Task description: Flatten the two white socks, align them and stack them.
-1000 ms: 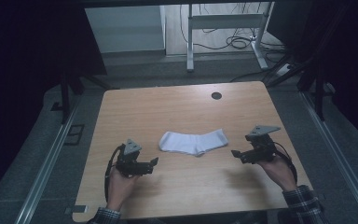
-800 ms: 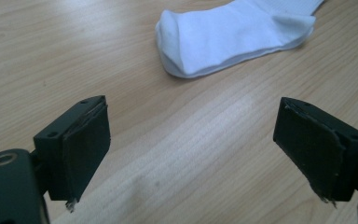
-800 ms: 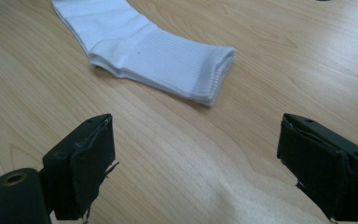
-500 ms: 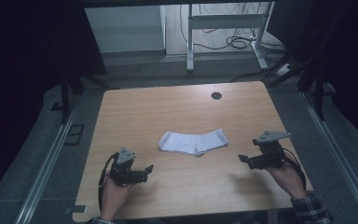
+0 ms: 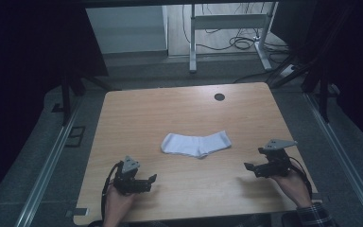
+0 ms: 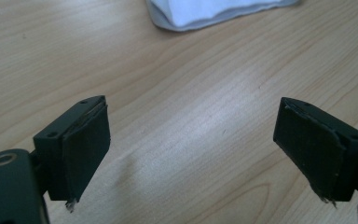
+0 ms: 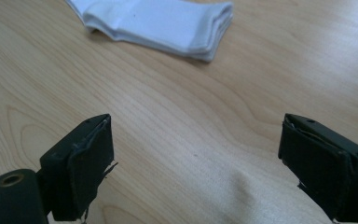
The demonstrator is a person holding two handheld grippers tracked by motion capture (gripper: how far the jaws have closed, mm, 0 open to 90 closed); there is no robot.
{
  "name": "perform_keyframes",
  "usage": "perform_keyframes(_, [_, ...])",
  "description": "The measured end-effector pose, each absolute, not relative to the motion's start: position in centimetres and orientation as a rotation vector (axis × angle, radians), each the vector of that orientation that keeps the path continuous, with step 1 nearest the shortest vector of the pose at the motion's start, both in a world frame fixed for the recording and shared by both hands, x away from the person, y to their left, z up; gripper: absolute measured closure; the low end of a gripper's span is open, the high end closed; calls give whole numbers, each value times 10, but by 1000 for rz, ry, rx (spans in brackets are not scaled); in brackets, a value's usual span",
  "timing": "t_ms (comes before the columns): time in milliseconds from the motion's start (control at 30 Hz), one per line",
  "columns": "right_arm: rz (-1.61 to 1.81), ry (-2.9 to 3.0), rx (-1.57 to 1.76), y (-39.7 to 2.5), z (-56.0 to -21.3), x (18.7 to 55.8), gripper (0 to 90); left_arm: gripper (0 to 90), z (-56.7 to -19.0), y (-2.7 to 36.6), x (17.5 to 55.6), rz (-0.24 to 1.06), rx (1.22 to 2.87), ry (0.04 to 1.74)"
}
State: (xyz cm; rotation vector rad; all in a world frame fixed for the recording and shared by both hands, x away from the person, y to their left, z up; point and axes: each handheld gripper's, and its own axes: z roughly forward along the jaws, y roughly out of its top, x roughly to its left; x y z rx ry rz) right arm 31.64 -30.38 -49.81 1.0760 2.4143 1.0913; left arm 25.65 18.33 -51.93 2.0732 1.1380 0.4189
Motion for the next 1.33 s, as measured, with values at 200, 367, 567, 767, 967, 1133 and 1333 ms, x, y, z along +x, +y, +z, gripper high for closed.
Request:
perform_keyframes(200, [1044,2447,1061,-301,-509,316,92,112,-526,179,255,410,2096,1131])
perform_keyframes(367, [1004,2477,1045,-299,-516,315,89,111,-530,176,254,398,2113,1125])
perform_keyframes(567, [962,2508,1030,-294,-525,314,88,110,-532,171,253,388,2139,1105])
perform_keyframes(767, [912,2548,1011,-290,-532,313,80,102,-535,164,252,383,2183,1087])
perform_keyframes(967, [934,2550,997,-288,-535,313,53,99,-540,157,253,363,2223,1071])
perform_keyframes(1133, [985,2492,1019,-284,-540,311,24,96,-544,160,253,361,2195,1040])
perform_keyframes(1333, [1005,2453,1041,-282,-543,309,6,96,-544,160,252,361,2194,1038])
